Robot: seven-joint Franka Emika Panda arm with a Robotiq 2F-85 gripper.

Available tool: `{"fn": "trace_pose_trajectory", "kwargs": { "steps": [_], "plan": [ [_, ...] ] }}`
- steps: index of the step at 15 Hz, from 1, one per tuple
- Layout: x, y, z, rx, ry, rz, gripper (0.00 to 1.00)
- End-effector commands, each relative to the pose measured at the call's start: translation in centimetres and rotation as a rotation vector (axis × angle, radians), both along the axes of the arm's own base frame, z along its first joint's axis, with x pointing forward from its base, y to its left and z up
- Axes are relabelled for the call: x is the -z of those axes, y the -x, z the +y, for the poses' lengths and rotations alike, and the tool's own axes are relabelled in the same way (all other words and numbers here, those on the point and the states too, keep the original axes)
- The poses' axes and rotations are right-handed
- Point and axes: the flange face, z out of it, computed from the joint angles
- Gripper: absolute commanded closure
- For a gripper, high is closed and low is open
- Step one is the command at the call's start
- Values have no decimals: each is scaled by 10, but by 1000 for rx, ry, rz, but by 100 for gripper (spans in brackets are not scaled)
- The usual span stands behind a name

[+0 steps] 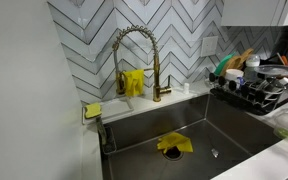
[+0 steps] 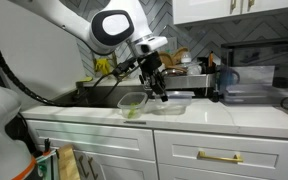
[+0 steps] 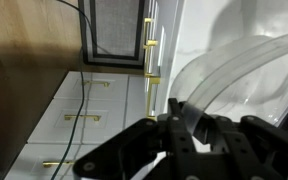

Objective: Remove the lunchbox from the sink,put it on the counter, remove the lunchbox from the drying rack, put it on the counter, put the lunchbox on the left in the lunchbox on the right and then put them in the sink

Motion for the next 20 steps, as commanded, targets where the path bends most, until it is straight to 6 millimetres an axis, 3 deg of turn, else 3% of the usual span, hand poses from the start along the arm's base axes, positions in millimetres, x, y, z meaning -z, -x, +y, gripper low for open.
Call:
{"fn": "trace_pose_trajectory", "kwargs": {
  "steps": [1,3,4,5,10,14,20],
  "plan": [
    [19,-9,0,0,-34,12,98],
    [25,-11,-1,4,-36,24,94],
    [27,-12,-1,5,-37,31,67],
    [28,-13,-1,5,-40,38,67],
    [32,-17,2,9,-49,62,29],
    [10,-12,7,-9,-52,53,1],
    [-15,3,32,-167,-32,195,0]
  ]
}}
